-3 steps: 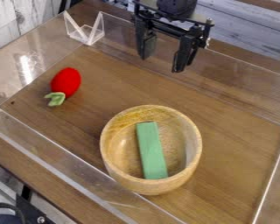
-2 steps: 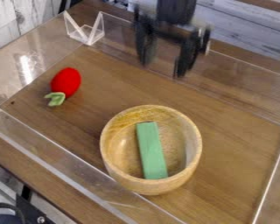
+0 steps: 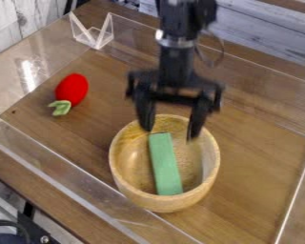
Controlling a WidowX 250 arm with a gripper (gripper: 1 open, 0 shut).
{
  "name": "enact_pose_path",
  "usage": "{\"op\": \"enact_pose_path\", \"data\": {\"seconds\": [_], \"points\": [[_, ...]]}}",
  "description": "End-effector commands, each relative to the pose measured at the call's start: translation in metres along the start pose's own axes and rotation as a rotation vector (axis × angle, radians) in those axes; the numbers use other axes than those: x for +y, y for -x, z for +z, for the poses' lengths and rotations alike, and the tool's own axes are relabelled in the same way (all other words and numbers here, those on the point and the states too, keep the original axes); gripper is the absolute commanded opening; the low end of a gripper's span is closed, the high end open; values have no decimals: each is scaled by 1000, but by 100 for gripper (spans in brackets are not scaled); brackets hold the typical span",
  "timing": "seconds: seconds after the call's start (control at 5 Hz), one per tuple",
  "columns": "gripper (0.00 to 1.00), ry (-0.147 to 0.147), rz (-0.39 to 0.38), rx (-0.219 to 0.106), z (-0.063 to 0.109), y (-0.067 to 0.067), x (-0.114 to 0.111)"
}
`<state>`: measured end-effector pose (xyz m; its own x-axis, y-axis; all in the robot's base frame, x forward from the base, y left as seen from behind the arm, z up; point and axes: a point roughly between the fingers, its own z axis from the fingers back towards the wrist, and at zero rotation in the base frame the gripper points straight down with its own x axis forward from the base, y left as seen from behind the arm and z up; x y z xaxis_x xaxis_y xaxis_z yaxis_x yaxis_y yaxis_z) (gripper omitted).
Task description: Remove the green block from the brown bowl and put it on the table
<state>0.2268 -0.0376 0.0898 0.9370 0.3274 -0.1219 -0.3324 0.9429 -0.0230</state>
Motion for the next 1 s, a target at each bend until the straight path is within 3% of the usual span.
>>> {"op": "enact_pose_path", "data": {"seconds": [0.0,0.4,0.8], "points": [[100,37,80,-58,-5,12,-5],[100,97,135,-113,-30,17,-2],[100,121,127,-143,-29,18,-3]]}}
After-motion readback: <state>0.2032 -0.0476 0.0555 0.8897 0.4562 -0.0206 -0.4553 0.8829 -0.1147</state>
